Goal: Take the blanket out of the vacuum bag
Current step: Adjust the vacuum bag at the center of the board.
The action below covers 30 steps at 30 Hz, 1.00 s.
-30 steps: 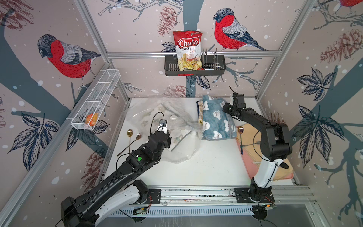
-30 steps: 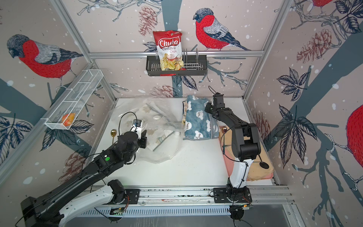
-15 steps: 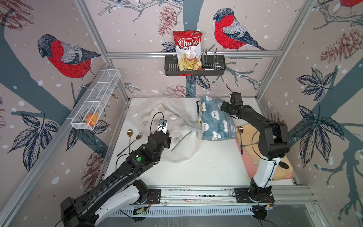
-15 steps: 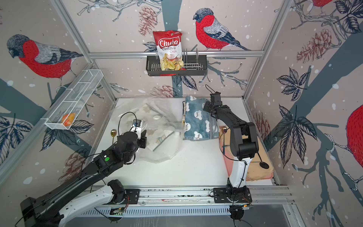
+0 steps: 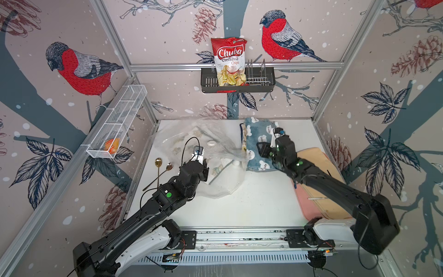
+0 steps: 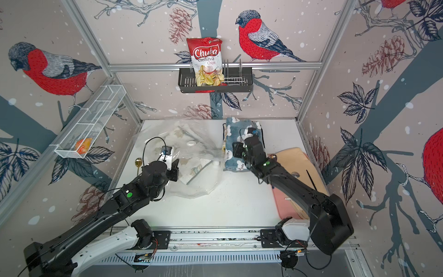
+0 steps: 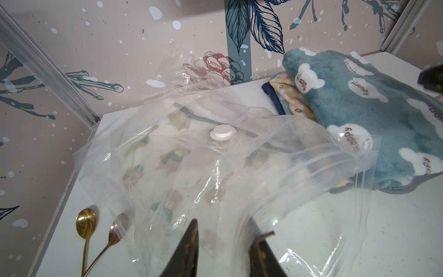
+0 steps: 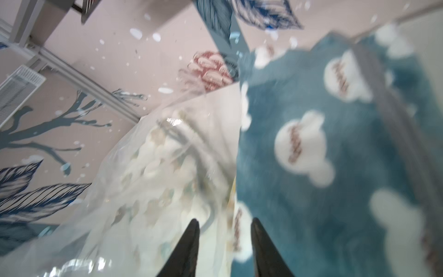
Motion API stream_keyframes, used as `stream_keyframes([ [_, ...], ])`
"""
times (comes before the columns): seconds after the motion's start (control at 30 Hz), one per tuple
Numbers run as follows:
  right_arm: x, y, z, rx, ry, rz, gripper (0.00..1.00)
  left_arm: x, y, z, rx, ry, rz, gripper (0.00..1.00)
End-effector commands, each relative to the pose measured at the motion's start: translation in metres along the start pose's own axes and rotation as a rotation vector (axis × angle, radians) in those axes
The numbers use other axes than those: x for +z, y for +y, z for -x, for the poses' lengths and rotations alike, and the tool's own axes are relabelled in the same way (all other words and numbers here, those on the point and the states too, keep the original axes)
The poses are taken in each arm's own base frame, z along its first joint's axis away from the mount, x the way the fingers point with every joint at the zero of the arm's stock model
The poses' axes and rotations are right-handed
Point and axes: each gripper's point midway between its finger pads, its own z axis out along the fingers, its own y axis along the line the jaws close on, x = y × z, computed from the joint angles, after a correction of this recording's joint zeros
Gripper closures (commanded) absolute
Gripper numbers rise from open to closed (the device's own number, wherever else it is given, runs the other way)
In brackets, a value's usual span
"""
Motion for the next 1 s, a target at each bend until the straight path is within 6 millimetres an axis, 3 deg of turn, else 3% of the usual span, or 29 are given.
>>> stream_keyframes([
  [0.0,-0.027,0.025,0.007,0.150,-0.214,0.040,0.65,0.001,-0.006,0.006,-0.019,-0.016,-0.026,0.67],
  [0.13,-0.053,0.042,-0.029,0.225,-0.259,0.129,0.69,0.001,-0.007,0.007,-0.022,-0.022,-0.031,0.67],
  [0.27,-0.059,0.057,-0.070,0.202,-0.231,0.153,0.73,0.003,-0.008,0.004,-0.014,-0.011,-0.033,0.67],
  [0.5,-0.026,0.083,-0.124,0.113,-0.085,0.171,0.73,0.006,-0.009,0.002,-0.007,0.000,-0.028,0.65],
  [0.73,0.012,0.110,-0.153,0.027,0.031,0.210,0.73,0.011,-0.009,-0.003,0.005,0.017,-0.013,0.63],
  [0.97,0.030,0.113,-0.162,0.008,0.116,0.236,0.72,0.009,-0.005,-0.002,0.005,0.008,0.007,0.63],
])
